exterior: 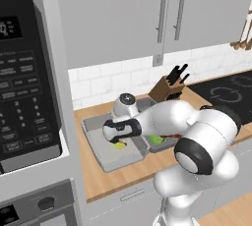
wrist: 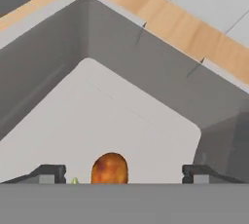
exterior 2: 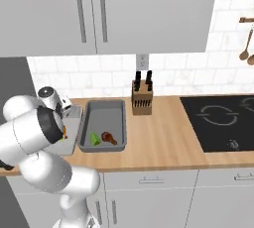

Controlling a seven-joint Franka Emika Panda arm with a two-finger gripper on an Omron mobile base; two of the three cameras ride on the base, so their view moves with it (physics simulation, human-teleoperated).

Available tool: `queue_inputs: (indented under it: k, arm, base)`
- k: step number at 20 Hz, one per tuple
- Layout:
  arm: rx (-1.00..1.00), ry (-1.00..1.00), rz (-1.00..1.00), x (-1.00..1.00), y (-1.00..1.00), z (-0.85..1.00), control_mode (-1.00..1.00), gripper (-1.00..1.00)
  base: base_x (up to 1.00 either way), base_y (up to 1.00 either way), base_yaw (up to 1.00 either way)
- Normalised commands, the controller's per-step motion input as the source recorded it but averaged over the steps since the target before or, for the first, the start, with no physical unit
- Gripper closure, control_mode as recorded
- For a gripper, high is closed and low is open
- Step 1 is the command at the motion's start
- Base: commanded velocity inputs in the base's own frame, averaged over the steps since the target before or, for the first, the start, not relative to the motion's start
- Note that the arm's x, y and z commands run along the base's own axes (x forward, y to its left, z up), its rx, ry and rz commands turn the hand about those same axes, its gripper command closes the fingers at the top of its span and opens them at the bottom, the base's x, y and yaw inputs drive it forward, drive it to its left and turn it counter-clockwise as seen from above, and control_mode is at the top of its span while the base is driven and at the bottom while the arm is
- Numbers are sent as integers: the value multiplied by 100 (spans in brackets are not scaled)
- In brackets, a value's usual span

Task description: Place one lemon wedge and one chicken drumstick in each tupperware on the nearby counter, to pack two identical lunches.

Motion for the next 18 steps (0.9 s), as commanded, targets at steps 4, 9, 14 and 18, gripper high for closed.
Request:
queue_inputs:
  k: [4,9,14,18]
  arm:
    - [6,-17,0,-43,-9,97,-100,-100]
    - [14,-57,0,-93,-40,93,-100,-100]
    - [24,-63,0,-100,-88,51,-100,-100]
    - [30,-59,0,-100,-99,65,-100,-100]
  base:
    - [0,0,0]
    - [0,0,0]
    - [0,0,0]
    - [0,0,0]
